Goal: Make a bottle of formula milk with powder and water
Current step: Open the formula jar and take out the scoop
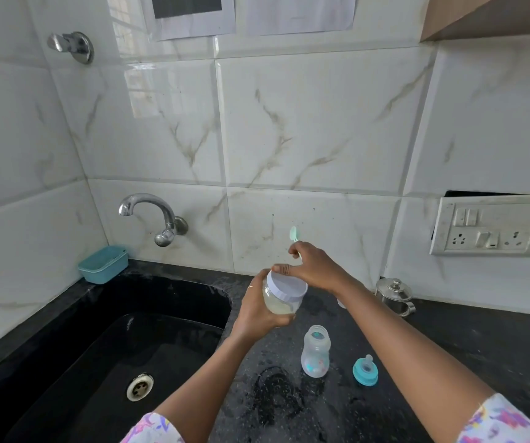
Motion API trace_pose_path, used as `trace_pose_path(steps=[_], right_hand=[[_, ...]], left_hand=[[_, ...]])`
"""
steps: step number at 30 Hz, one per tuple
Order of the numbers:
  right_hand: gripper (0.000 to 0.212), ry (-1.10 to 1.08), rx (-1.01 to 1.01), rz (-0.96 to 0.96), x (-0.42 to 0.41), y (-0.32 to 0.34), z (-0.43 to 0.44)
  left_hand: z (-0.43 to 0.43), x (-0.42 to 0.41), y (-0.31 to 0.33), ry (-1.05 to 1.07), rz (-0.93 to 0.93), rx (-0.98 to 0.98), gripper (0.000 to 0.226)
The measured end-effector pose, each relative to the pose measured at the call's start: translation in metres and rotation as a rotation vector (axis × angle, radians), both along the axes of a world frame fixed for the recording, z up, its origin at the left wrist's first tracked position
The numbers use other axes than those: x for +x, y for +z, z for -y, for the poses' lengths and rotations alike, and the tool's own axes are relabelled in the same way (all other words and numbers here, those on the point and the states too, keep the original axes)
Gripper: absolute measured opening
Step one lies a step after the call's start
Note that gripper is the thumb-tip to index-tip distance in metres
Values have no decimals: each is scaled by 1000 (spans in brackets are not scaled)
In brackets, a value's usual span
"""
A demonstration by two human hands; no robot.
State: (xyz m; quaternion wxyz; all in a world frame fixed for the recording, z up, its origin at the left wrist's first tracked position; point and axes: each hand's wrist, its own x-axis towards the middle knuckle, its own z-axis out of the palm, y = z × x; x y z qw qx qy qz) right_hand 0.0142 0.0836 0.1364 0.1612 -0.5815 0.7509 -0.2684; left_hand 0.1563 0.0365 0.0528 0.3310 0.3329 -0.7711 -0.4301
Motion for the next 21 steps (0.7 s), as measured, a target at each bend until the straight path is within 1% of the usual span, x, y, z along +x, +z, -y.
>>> trace_pose_path(steps=[1, 3, 5, 6, 7, 9, 10, 11, 12, 14, 16, 17, 19, 20, 21], right_hand=[[72, -46, 35, -66, 1, 0, 2], [82, -91, 138, -177, 6, -6, 6], [88, -134, 201, -153, 11, -9, 8], [83, -154, 210, -120, 13, -9, 8], [73, -156, 211, -108, 15, -7, 8], [54, -81, 236, -145, 18, -4, 9], [54, -17, 251, -153, 18, -3, 10], [61, 44, 268, -139, 18, -2, 10], [74, 91, 291, -107, 17, 0, 11], [93, 126, 331, -25, 16, 2, 11], [97, 54, 285, 1, 15, 1, 14], [97, -11, 261, -25, 16, -1, 15], [99, -134, 297, -25, 19, -6, 16], [95, -174, 333, 23, 21, -7, 16], [85, -195, 356, 85, 22, -7, 15]], left_hand=[[1, -1, 1, -2, 3, -3, 74], [3, -2, 0, 0, 6, -11, 75], [4, -4, -1, 6, -2, -16, 75], [4, -4, -2, 3, -2, -15, 77], [4, -5, -3, -5, 6, -12, 81], [4, -4, -6, -25, 38, -14, 82], [5, -3, -7, -30, 49, -16, 81], [7, -3, -11, -34, 55, -9, 82], [7, -3, -11, -36, 53, -2, 85], [6, -2, -13, -27, 51, 19, 92], [6, -2, -14, -34, 35, 33, 81], [6, -3, -14, -28, 30, 30, 74], [5, -5, -14, -21, 12, 44, 68], [6, -7, -15, -20, 6, 47, 68], [7, -7, -16, -25, -1, 45, 68]])
